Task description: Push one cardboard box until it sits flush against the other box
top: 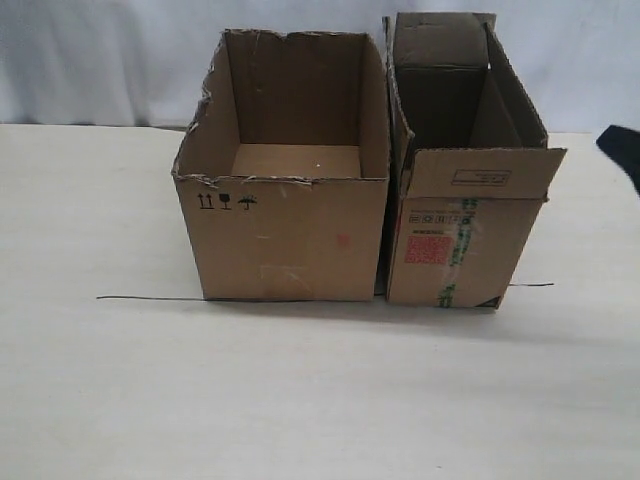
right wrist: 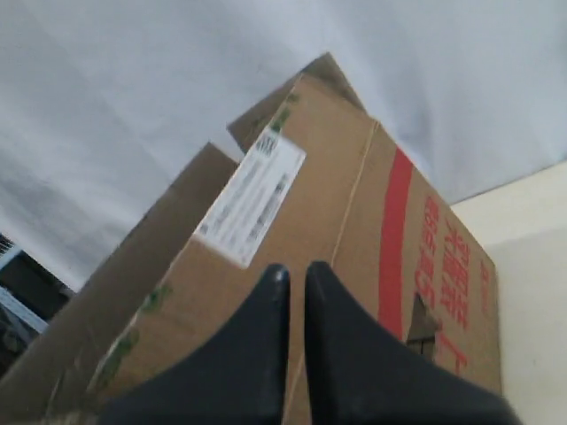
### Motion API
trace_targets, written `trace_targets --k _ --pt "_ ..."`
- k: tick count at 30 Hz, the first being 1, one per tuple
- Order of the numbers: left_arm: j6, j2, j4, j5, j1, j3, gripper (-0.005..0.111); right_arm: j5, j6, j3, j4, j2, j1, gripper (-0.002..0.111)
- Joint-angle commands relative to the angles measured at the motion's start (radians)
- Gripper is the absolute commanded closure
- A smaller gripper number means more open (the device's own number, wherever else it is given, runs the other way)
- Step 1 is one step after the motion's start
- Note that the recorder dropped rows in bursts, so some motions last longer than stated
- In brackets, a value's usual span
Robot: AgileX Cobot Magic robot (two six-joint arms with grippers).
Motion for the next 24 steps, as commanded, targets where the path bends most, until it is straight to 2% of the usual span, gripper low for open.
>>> trace_targets --k 1,6,12,24 --pt "-0.004 -0.003 0.003 -0.015 -0.008 -0.006 0.107 0.160 -0.210 0.142 0.162 -0.125 0.147 0.103" --pt "-0.004 -0.003 0.003 -0.015 -0.008 -0.006 0.107 0.330 -0.321 0.171 0.265 -0.163 0.331 0.103" --pt "-0.004 -0.003 0.003 -0.015 -0.008 -0.006 0.107 0.459 -0.466 0.171 0.443 -0.163 0.495 0.103" --pt "-0.004 -0.003 0.003 -0.015 -0.008 -0.006 0.107 0.582 -0.671 0.171 0.661 -0.168 0.719 0.103"
